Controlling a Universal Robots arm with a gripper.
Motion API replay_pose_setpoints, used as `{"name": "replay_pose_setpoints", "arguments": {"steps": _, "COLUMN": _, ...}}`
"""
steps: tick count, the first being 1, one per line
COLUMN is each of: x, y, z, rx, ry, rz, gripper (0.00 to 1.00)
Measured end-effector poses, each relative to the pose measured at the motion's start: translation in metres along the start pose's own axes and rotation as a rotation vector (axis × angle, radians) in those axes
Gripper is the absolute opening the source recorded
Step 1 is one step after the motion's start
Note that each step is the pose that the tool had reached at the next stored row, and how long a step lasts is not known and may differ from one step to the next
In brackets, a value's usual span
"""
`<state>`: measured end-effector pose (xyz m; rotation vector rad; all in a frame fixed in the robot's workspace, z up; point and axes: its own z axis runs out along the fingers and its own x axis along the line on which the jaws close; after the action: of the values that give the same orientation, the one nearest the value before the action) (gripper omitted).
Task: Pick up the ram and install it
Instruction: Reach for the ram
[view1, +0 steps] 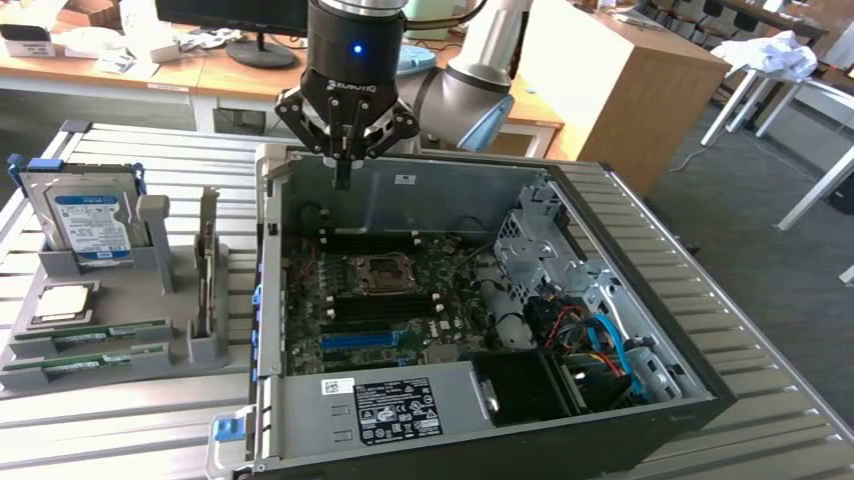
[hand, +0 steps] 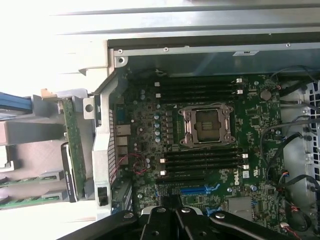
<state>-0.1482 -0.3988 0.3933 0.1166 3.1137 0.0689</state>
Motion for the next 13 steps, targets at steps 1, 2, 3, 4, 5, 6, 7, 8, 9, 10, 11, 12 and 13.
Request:
{"name": "replay_pose_setpoints", "arguments": {"steps": 1, "x": 0.0003, "y": 0.0, "z": 0.0, "rx": 0.0, "ry": 0.0, "rz": 0.0, "gripper": 0.1}}
{"name": "replay_pose_setpoints", "arguments": {"steps": 2, "x": 0.0006, "y": -0.0001, "z": 0.0, "rx": 0.0, "ry": 0.0, "rz": 0.0, "gripper": 0.1}}
{"name": "replay_pose_setpoints", "arguments": {"steps": 3, "x": 0.0009, "y": -0.0001, "z": -0.0001, "rx": 0.0, "ry": 0.0, "rz": 0.0, "gripper": 0.1}}
{"name": "replay_pose_setpoints", "arguments": {"steps": 4, "x": 0.0011, "y": -0.0001, "z": -0.0001, "rx": 0.0, "ry": 0.0, "rz": 0.0, "gripper": 0.1}}
{"name": "replay_pose_setpoints", "arguments": {"steps": 5, "x": 0.0014, "y": -0.0001, "z": -0.0001, "rx": 0.0, "ry": 0.0, "rz": 0.0, "gripper": 0.1}}
{"name": "replay_pose_setpoints", "arguments": {"steps": 6, "x": 0.0018, "y": -0.0001, "z": -0.0001, "rx": 0.0, "ry": 0.0, "rz": 0.0, "gripper": 0.1}}
{"name": "replay_pose_setpoints", "arguments": {"steps": 7, "x": 0.0023, "y": -0.0002, "z": -0.0001, "rx": 0.0, "ry": 0.0, "rz": 0.0, "gripper": 0.1}}
{"name": "replay_pose_setpoints", "arguments": {"steps": 8, "x": 0.0027, "y": -0.0002, "z": -0.0001, "rx": 0.0, "ry": 0.0, "rz": 0.0, "gripper": 0.1}}
{"name": "replay_pose_setpoints", "arguments": {"steps": 9, "x": 0.003, "y": -0.0002, "z": -0.0001, "rx": 0.0, "ry": 0.0, "rz": 0.0, "gripper": 0.1}}
{"name": "replay_pose_setpoints", "arguments": {"steps": 10, "x": 0.0033, "y": -0.0002, "z": -0.0001, "rx": 0.0, "ry": 0.0, "rz": 0.0, "gripper": 0.1}}
{"name": "replay_pose_setpoints", "arguments": {"steps": 11, "x": 0.0035, "y": -0.0003, "z": -0.0001, "rx": 0.0, "ry": 0.0, "rz": 0.0, "gripper": 0.1}}
{"name": "replay_pose_setpoints", "arguments": {"steps": 12, "x": 0.0039, "y": -0.0003, "z": -0.0001, "rx": 0.0, "ry": 0.0, "rz": 0.0, "gripper": 0.1}}
{"name": "replay_pose_setpoints", "arguments": {"steps": 13, "x": 0.0042, "y": -0.0003, "z": -0.0001, "rx": 0.0, "ry": 0.0001, "rz": 0.0, "gripper": 0.1}}
